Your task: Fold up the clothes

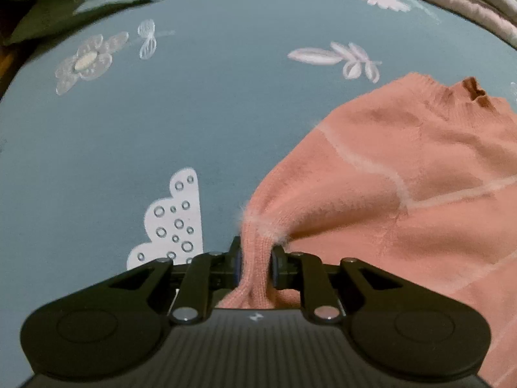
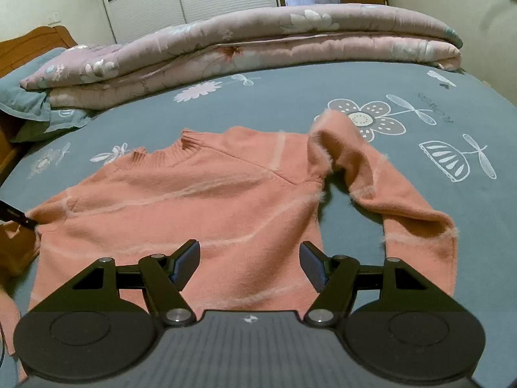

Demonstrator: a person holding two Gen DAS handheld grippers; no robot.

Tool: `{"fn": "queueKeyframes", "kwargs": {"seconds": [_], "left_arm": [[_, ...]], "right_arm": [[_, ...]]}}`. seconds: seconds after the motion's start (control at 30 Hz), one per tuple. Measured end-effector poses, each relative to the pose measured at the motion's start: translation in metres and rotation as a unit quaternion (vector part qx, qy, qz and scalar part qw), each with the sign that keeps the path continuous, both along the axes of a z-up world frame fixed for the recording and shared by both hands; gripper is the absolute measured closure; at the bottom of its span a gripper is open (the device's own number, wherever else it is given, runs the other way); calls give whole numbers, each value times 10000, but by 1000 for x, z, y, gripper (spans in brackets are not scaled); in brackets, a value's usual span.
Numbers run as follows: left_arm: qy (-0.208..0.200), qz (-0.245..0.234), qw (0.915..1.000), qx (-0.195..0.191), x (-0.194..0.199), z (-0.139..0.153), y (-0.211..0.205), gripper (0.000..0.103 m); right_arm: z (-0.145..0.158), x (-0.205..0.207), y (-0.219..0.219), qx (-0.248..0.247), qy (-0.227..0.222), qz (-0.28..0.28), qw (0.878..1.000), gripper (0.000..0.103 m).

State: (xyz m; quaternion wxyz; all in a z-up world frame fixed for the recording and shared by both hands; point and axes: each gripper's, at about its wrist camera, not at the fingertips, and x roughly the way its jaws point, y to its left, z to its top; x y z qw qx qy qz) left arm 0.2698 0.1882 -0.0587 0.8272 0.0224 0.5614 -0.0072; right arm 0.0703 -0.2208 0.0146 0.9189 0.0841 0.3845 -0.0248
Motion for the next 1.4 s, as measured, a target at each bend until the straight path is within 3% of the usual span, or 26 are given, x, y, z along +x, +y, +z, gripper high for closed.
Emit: {"fn": "queueKeyframes", "kwargs": {"seconds": [0.13,0.37,0.4,0.47,0.5,0.57,0.63,0.7,0.77,0.8,0.9,1.03,1.13,1.2,1.23,1.27,1.33,1.4], "left_arm": [[-94,45,9999,-53,-6,8,4,81],[-693,-311,9971,35,-45,64,-17,76],[-801,-413,9958,131,-51,69,-28,75],[-1126,-770,9896,445,-67,80,-51,57],[-1310,-937,9849,637,-75,84,-62,55],[-1496,-965,9787,1018,-77,87,-80,55],[-1543,-859,9775,1156,-74,88,-86,55],[-1494,-748,9802,1059,-73,88,-89,56],[-1467,-916,9812,856,-75,87,-99,54],[-1449,-1077,9808,734,-78,86,-106,53],[-1302,-1521,9790,387,-83,71,-133,45],[-949,-1838,9783,107,-83,35,-163,45],[-643,-1658,9833,383,-72,1,-167,45],[-541,-1394,9869,600,-64,-16,-160,37],[-591,-1326,9880,523,-63,-18,-154,29],[-619,-1272,9882,590,-62,-18,-150,28],[-725,-1182,9865,872,-59,-18,-145,29],[-710,-1112,9876,852,-56,-18,-139,30]], "right_arm": [[-6,2,-8,-9,98,-56,9999,30],[-13,-8,-53,182,128,-476,9986,30],[-17,-9,-58,219,157,-521,9983,32],[-27,-8,-64,303,252,-511,9979,35],[-32,-7,-66,325,314,-506,9977,36],[-38,-6,-65,345,391,-469,9975,36],[-44,-4,-64,358,458,-425,9974,36],[-49,-3,-62,371,525,-382,9972,37],[-54,-2,-61,384,592,-339,9969,57],[-57,-1,-60,391,625,-317,9968,75],[-65,1,-57,410,726,-252,9962,92],[-55,-8,-66,498,767,-388,9951,93],[-56,-9,-64,228,864,-479,9948,93],[-60,-8,-62,108,922,-580,9940,93],[-62,-7,-62,99,943,-619,9936,92],[-64,-6,-61,90,964,-658,9931,91],[-60,-8,-63,140,912,-596,9940,80],[-53,-16,-71,287,775,-561,9950,68]]}}
